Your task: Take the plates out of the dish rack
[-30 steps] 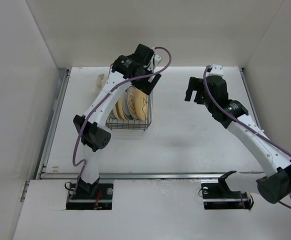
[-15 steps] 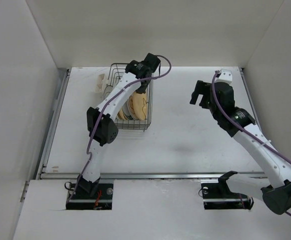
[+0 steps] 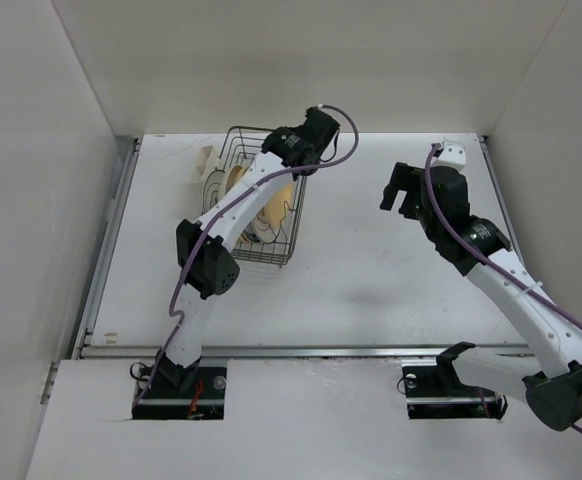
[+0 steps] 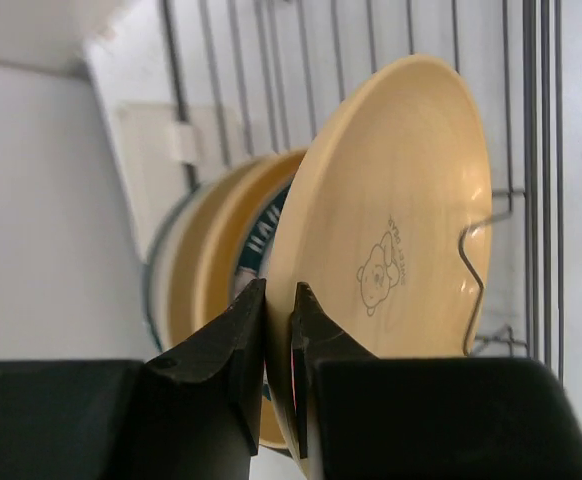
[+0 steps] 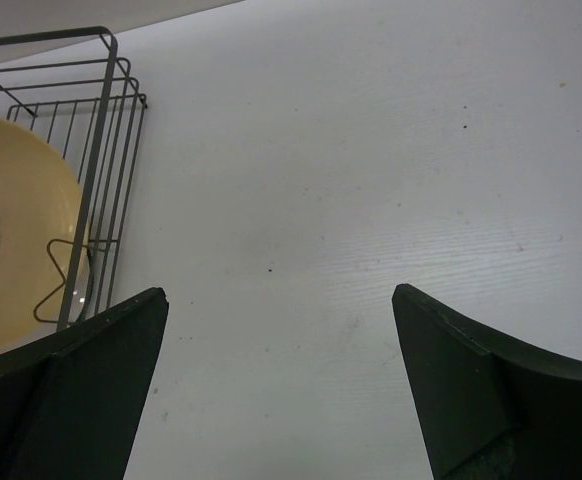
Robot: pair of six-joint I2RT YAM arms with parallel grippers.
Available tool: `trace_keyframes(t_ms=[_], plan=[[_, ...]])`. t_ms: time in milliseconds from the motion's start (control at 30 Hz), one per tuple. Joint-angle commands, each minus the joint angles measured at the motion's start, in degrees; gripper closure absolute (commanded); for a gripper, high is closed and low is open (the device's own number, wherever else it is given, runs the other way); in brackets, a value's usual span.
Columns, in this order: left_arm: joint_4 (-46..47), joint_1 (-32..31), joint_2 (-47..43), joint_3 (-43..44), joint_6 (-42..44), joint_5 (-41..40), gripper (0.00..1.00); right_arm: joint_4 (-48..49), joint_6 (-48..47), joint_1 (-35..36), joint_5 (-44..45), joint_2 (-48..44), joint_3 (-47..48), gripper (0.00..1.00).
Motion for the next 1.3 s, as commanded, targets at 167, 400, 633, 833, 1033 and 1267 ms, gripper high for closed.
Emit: trace_keyframes(t_ms=[167, 400, 633, 833, 1033, 1267], plan=[[25.11, -3.82, -8.79, 0.96, 17.91, -27.77, 1.00, 3.12, 0.64, -0.24, -6.17, -0.71, 1.68, 0.00], [14.62, -2.60, -13.79, 6.50, 3.73, -11.76, 1.00, 6.63, 3.71, -1.47, -15.22, 0.43, 1.06, 0.00], [2.54, 6.20, -20.04, -0.25, -5.38, 47.69, 1.00, 17.88, 6.79, -7.71, -34.11, 0.95, -6.32, 0.00], [1.48, 7.70, -19.43, -5.62, -4.23, 62.84, 1.00, 24.54, 8.63, -9.38, -44.55, 5.44, -9.74, 0.00], [0.87, 7.70, -16.97, -6.15, -3.70, 62.84, 1.00, 33.00, 10.65, -9.38, -53.81, 7.81, -12.30, 0.09], [0.87, 7.70, -16.97, -6.15, -3.18, 54.08, 1.00, 26.88, 10.40, -9.38, -44.62, 6.16, -12.30, 0.13]])
